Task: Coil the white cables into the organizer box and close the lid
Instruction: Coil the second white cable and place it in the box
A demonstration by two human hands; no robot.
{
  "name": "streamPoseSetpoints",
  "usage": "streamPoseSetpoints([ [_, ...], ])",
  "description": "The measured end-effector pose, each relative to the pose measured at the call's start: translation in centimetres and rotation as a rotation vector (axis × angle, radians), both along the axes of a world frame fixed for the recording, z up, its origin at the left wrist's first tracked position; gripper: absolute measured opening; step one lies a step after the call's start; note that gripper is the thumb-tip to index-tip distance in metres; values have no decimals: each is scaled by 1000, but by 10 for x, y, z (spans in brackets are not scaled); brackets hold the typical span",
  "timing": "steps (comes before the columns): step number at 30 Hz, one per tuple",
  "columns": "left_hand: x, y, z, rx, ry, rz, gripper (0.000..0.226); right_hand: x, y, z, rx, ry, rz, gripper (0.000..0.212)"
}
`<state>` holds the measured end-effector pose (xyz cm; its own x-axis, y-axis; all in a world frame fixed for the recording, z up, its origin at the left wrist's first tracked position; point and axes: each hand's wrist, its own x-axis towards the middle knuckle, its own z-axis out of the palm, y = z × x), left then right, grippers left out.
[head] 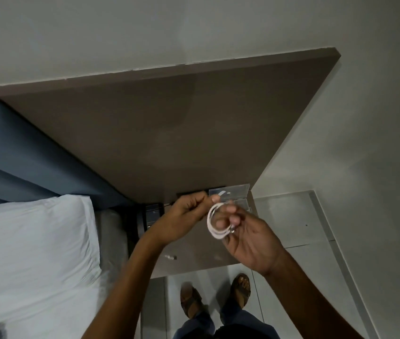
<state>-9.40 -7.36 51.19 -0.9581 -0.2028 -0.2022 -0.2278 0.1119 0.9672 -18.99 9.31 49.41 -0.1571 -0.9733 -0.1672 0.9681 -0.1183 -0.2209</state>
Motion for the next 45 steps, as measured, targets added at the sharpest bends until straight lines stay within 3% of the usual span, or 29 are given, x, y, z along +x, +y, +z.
streamPoseSetpoints([
  [3,1,6,-5,-93,-38,8,41,-15,-4,-2,100,-65,-305,41],
  [5,3,2,-6,-141,-59,12,41,-23,-8,-5,161,15,-381,43],
  [6,3,0,-6,-169,-72,0,39,-24,-9,-5,237,207,-385,38],
  [10,3,-9,1,-265,-117,-91,32,-11,-10,-17,696,1349,-363,32],
  [12,3,-18,8,-275,-103,-106,28,-12,-7,-25,743,1640,-235,20],
  [14,0,-28,15,-300,-80,-109,26,-13,-1,-28,646,1549,-9,23],
  [16,-4,-34,17,-319,-53,-99,27,-7,4,-22,519,1271,135,32],
  [20,-7,-30,9,-230,-28,-67,34,-3,2,-7,296,667,221,34],
  [23,-3,-14,0,-76,-10,-21,41,-6,-4,4,113,136,99,19],
  [26,1,-1,-5,-100,-17,-36,41,-14,-7,7,88,-90,-193,24],
  [28,3,1,-7,-185,-40,-55,38,-22,-12,6,159,-68,-334,32],
  [29,4,0,-8,-211,-57,-68,37,-25,-15,6,266,111,-366,33],
  [32,8,-4,-1,-250,-72,-109,37,-25,-16,-4,700,1175,-352,38],
  [33,8,-7,3,-255,-58,-108,35,-24,-14,-9,738,1409,-309,35],
  [34,8,-11,8,-252,-37,-99,34,-22,-12,-12,720,1498,-212,30],
  [36,4,-20,16,-242,3,-74,34,-13,-6,-12,604,1401,33,30],
  [39,-3,-26,20,-252,2,-49,38,-1,2,-6,356,880,251,39],
  [42,-4,-17,16,-116,-3,-10,40,1,2,2,221,381,234,32],
  [45,-2,-4,9,-7,-30,55,38,1,-2,7,207,82,77,28],
])
